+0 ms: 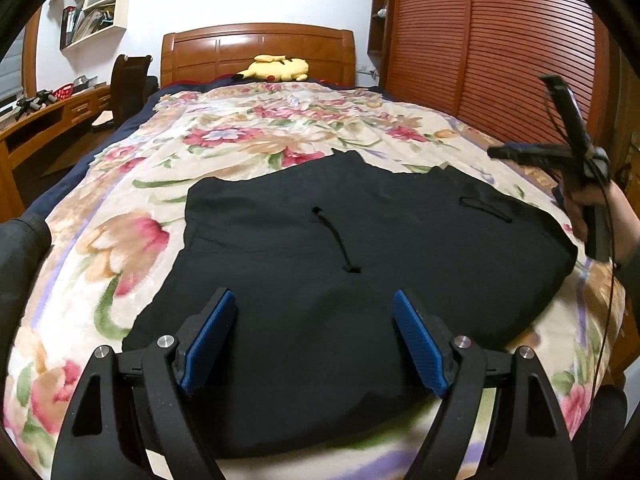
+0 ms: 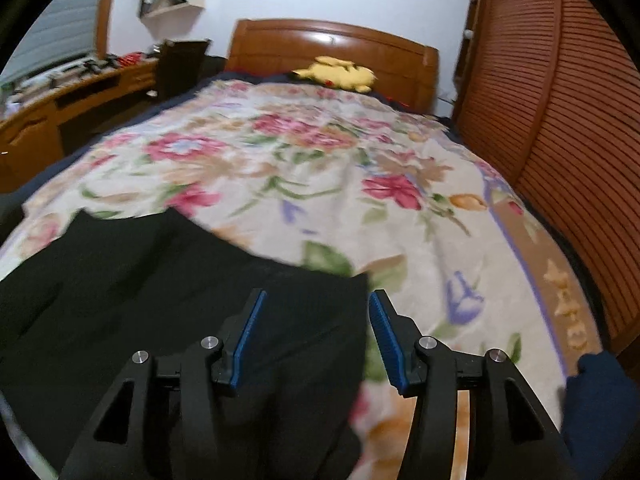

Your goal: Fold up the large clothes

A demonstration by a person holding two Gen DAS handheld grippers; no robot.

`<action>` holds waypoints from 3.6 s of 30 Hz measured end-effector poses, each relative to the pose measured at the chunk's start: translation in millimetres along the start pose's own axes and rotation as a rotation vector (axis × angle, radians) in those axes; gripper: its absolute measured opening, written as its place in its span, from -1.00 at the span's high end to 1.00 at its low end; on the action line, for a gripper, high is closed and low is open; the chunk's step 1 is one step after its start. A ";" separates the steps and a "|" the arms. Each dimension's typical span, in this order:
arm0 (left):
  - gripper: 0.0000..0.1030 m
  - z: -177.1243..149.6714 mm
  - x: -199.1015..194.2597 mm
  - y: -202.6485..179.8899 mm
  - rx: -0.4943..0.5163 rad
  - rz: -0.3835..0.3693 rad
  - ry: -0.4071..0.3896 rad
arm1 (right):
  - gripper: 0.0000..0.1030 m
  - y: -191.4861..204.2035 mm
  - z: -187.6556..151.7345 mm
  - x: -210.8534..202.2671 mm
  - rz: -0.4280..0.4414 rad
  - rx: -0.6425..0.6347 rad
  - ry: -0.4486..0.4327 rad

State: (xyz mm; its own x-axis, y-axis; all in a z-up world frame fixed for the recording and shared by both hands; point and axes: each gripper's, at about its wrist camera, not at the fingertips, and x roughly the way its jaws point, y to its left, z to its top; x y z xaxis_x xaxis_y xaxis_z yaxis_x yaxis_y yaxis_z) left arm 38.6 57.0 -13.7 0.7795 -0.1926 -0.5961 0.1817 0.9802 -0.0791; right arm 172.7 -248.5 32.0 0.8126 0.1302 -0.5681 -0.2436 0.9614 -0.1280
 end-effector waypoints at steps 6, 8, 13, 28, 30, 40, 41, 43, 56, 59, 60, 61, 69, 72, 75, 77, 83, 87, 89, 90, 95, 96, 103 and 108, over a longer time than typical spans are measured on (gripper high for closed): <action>-0.59 -5.7 -5.5 -8.3 0.007 -0.019 0.002 | -0.06 33.9 -47.9 -48.0 0.113 -0.051 -0.025; -0.59 -7.9 -5.5 -11.5 0.012 -0.020 0.006 | -0.06 41.4 -60.9 -60.3 0.154 -0.052 -0.021; -0.59 -13.8 -2.5 -14.9 0.013 -0.012 0.023 | -0.06 49.5 -82.1 -71.5 0.217 -0.032 -0.028; -0.59 -23.0 4.4 -22.9 0.057 0.035 0.046 | -0.05 75.5 -119.5 -44.2 0.233 -0.126 0.086; -0.59 -22.6 3.4 -21.7 0.053 0.034 0.043 | -0.05 76.2 -118.4 -44.3 0.227 -0.131 0.083; -0.59 -10.3 -7.3 -47.8 0.057 -0.027 -0.034 | -0.05 83.0 -123.9 -45.5 0.208 -0.141 0.061; -0.59 -9.6 -4.9 -52.2 0.061 -0.035 -0.030 | -0.05 83.6 -124.0 -45.5 0.207 -0.141 0.059; -0.59 -7.6 0.6 -58.3 0.065 -0.044 -0.019 | -0.05 83.1 -125.2 -48.2 0.209 -0.138 0.054; -0.59 -10.3 26.8 -70.4 0.079 -0.023 0.062 | -0.06 66.5 -139.5 -87.9 0.167 -0.133 -0.030; -0.59 -11.9 29.8 -73.2 0.088 -0.010 0.071 | -0.06 55.6 -144.3 -97.2 0.129 -0.127 -0.048; -0.59 -12.6 31.3 -74.5 0.092 -0.005 0.074 | -0.06 50.8 -146.1 -100.6 0.115 -0.119 -0.055; -0.59 -13.0 32.7 -75.9 0.097 0.001 0.078 | -0.06 45.8 -148.1 -104.1 0.099 -0.109 -0.060; -0.59 -14.5 34.6 -77.9 0.110 0.016 0.084 | -0.06 14.6 -161.8 -117.5 0.015 -0.029 -0.060; -0.59 -14.8 34.7 -78.0 0.111 0.016 0.084 | -0.08 13.0 -165.0 -124.3 -0.008 -0.017 -0.067; -0.59 -14.6 34.5 -77.8 0.110 0.016 0.084 | -0.12 15.5 -166.6 -124.3 0.006 0.002 -0.053; -0.59 -14.8 34.5 -77.9 0.110 0.016 0.084 | -0.23 11.7 -166.9 -122.7 0.008 0.008 -0.042; -0.59 -14.8 34.5 -78.0 0.110 0.016 0.084 | -0.46 4.5 -165.9 -114.3 0.019 0.043 -0.004; -0.59 -14.6 34.5 -77.8 0.110 0.016 0.084 | -0.55 2.0 -165.5 -105.8 0.027 0.063 0.031; -0.59 -14.7 34.5 -77.9 0.110 0.015 0.084 | -0.59 0.3 -165.5 -99.0 0.046 0.078 0.060; -0.59 -14.6 34.5 -77.9 0.110 0.016 0.084 | -0.59 -1.7 -165.7 -96.6 0.063 0.092 0.075; -0.59 -14.7 34.5 -77.9 0.110 0.016 0.084 | -0.59 -14.3 -166.5 -95.0 0.138 0.158 0.101; -0.59 -14.5 34.5 -77.9 0.110 0.016 0.084 | -0.59 -16.8 -166.9 -94.7 0.152 0.170 0.104; -0.59 -14.4 34.4 -77.8 0.110 0.016 0.084 | -0.25 -20.8 -169.5 -98.2 0.211 0.193 0.091; -0.59 -14.5 34.4 -77.8 0.110 0.016 0.085 | 0.47 -26.6 -167.8 -112.9 0.220 0.220 0.013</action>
State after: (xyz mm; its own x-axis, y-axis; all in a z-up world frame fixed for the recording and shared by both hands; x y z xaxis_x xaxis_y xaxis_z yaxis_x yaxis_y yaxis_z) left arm 42.6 -25.2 -39.7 0.7301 -0.1683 -0.6623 0.2381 0.9711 0.0158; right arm -1.4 -329.4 -36.9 0.7458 0.3393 -0.5732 -0.2912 0.9400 0.1775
